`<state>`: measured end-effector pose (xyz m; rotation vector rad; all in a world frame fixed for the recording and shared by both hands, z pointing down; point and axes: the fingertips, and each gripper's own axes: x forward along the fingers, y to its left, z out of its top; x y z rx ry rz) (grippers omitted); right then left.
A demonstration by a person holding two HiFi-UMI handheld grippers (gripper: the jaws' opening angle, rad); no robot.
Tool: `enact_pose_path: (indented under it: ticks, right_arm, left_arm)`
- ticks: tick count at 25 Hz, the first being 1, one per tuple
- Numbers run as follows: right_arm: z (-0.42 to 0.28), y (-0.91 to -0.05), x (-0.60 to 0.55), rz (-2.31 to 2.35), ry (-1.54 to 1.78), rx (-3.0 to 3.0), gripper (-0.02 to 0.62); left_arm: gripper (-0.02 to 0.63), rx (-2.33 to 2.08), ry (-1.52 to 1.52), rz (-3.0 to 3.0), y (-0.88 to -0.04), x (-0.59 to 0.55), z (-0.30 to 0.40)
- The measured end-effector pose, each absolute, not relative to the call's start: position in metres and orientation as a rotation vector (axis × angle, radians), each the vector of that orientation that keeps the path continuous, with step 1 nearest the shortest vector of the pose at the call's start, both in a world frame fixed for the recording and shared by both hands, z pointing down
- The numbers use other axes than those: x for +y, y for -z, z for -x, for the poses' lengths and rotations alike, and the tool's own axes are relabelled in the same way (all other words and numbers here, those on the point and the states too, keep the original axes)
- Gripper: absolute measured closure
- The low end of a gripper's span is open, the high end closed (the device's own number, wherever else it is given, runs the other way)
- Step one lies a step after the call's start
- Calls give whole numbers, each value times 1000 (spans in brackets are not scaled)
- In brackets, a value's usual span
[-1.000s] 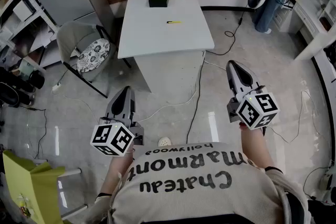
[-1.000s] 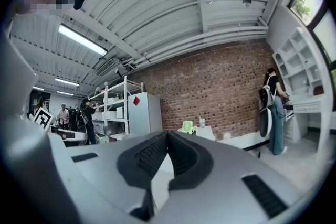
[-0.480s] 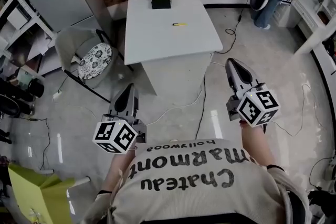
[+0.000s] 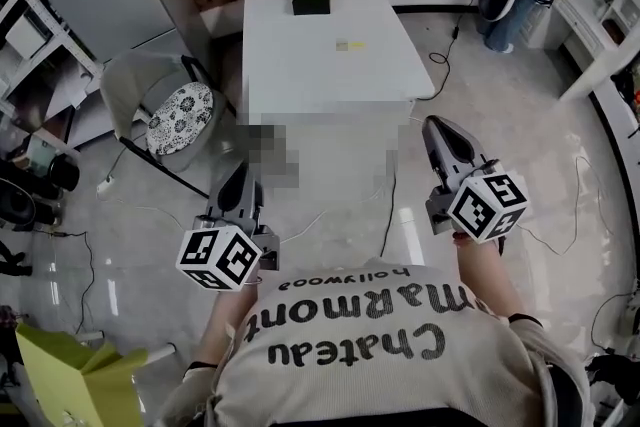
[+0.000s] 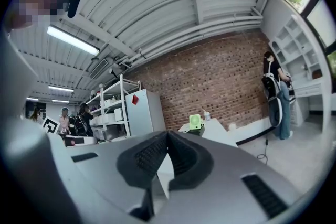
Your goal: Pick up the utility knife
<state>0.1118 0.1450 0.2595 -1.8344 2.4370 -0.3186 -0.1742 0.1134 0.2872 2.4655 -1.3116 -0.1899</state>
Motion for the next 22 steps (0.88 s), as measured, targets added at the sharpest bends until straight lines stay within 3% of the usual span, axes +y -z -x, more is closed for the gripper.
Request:
enact_pose_path:
  ticks: [11, 22]
  right_arm:
    - [-109, -294, 100, 1853, 414, 2478, 592]
    - [-118, -281, -21, 1734, 378, 2556, 592]
  left_arm:
    - [604, -1320, 135, -2393, -318, 85, 175]
    - [604, -1428, 196, -2337, -308, -8, 164]
